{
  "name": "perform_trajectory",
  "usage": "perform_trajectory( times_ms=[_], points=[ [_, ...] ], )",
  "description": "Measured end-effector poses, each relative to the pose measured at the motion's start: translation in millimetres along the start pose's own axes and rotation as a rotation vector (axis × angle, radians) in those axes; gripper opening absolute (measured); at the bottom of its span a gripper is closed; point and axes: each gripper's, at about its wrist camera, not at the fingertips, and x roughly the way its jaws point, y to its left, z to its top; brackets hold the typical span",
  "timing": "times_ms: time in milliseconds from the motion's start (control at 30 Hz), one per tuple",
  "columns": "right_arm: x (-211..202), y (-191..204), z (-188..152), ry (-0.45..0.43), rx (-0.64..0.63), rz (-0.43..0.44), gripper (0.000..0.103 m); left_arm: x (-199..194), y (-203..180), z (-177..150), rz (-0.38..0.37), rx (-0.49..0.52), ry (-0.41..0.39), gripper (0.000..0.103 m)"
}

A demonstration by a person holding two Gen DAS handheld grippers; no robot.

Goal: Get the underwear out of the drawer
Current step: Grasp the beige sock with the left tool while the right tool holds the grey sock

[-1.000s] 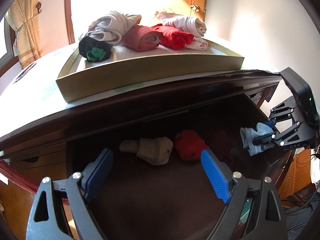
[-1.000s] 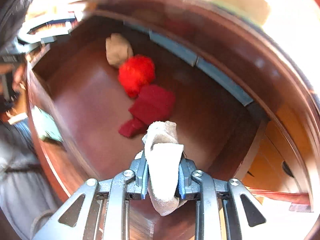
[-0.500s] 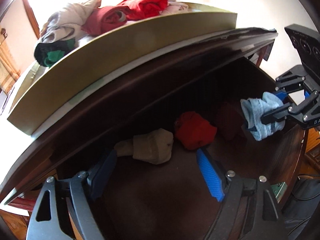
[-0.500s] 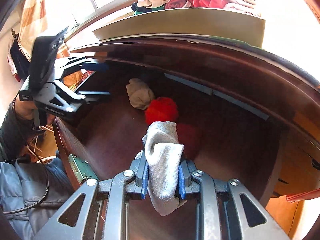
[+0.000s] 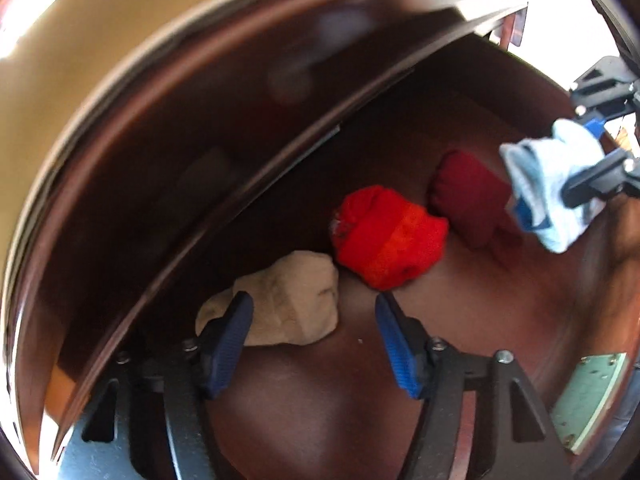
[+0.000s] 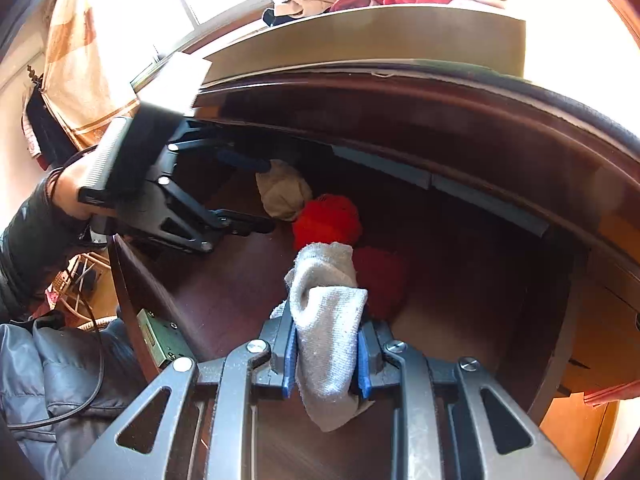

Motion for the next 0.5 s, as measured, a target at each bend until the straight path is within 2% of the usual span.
perform_trajectory(
  times_ms=[33, 133, 367, 400, 433, 500],
  points=[
    [0, 0, -1, 0.002, 0.002, 0.000, 0.026, 3, -1, -1, 0.007, 0.011, 0.011, 0.054],
    [-3, -1, -1, 0.001, 0.003, 0.001, 0.026, 10, -6, -2, 0.054, 0.049, 0.021, 0.053],
    [-6, -2, -2, 0.007, 0.006, -0.005, 0.026, 25, -6, 2, 0.052, 0.048, 0.032, 0.052],
    [-6, -2, -1, 0.009, 0.006, -0.005, 0.026, 26, -6, 2, 0.055, 0.046, 0.034, 0.049],
    [-6, -2, -1, 0.011, 0.007, -0.004, 0.026, 28, -5, 3, 0.060, 0.042, 0.036, 0.039],
    [-6, -4, 0, 0.014, 0.011, -0.002, 0.026, 29, 1, 10, 0.048, 0.024, 0.035, 0.035]
  ],
)
